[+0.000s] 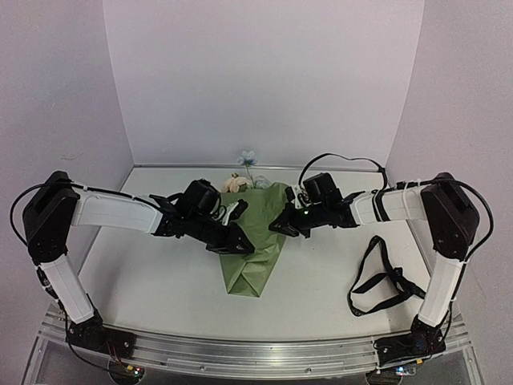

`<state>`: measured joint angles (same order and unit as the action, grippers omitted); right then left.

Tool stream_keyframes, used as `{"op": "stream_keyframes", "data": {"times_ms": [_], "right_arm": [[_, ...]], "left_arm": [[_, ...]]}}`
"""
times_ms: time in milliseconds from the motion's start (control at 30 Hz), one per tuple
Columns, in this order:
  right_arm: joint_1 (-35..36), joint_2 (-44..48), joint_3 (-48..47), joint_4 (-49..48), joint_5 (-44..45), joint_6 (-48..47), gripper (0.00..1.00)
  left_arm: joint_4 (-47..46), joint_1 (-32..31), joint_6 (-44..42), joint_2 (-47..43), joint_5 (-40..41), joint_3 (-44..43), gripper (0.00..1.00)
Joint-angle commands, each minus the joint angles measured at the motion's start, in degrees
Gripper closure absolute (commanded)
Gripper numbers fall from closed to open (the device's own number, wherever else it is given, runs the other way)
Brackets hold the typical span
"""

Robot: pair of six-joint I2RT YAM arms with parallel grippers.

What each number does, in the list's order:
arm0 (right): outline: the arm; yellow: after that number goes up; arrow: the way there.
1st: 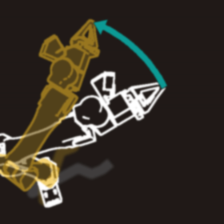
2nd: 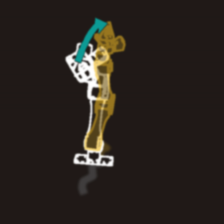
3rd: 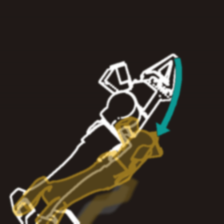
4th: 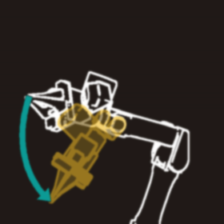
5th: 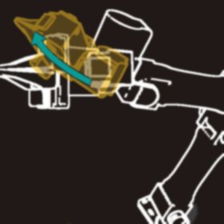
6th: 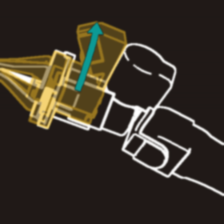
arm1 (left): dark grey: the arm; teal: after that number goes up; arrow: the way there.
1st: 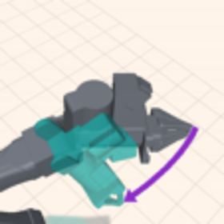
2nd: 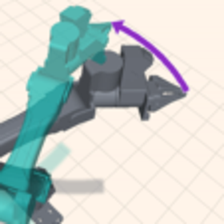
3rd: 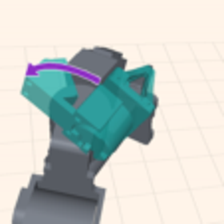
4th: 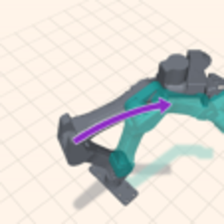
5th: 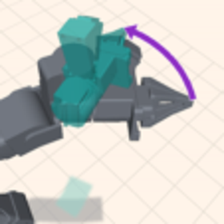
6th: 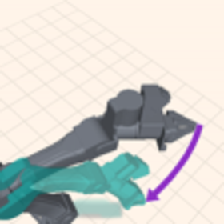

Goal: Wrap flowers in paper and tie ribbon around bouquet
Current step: Fold the two-thirds-folded wrapping paper at the center of the board.

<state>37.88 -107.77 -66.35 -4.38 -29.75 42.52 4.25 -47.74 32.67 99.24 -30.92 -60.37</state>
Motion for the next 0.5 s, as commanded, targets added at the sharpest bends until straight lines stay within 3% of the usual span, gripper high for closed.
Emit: {"op": "stream_keyframes", "data": {"times_ms": [0,467], "right_arm": [[-1.1,-1.8,-0.3,-3.2,-0.5,-1.3,1.00],[-3.3,-3.4,-4.9,-2.9,-1.8,-0.6,1.00]], "left_arm": [[-3.1,-0.3,2.0,2.8,-2.9,2.6,0.85],[-6.2,-0.8,3.3,7.5,-2.9,5.2,0.89]]}}
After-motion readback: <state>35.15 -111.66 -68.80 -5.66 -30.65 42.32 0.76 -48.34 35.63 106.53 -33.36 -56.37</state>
